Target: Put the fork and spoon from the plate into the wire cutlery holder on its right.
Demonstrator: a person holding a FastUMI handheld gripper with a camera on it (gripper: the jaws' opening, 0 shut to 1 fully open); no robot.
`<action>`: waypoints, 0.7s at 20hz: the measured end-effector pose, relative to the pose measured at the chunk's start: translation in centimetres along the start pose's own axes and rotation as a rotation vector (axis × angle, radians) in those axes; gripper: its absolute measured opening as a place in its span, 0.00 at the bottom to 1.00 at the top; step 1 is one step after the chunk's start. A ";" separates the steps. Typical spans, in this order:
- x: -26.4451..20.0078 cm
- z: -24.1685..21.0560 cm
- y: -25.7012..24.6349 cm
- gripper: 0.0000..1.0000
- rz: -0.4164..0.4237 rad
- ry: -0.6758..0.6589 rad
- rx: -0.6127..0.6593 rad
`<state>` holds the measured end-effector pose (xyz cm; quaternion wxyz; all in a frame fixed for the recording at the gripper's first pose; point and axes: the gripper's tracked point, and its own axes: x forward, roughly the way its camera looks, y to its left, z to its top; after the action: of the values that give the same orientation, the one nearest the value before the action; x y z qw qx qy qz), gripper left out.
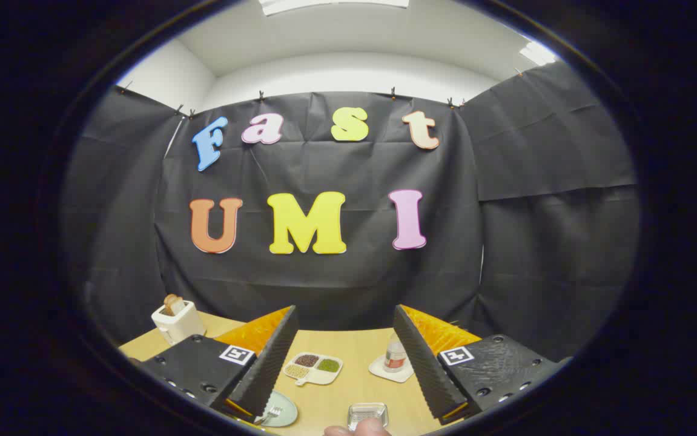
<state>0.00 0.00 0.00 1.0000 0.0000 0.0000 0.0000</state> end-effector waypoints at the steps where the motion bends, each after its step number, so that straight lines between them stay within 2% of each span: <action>1: 0.0 0.1 0.0 0.95 0.000 -0.001 -0.004; 14: -0.5 -0.6 2.2 0.95 0.017 0.055 0.008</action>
<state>-0.45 2.20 -0.55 0.9996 0.0039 0.0276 0.0086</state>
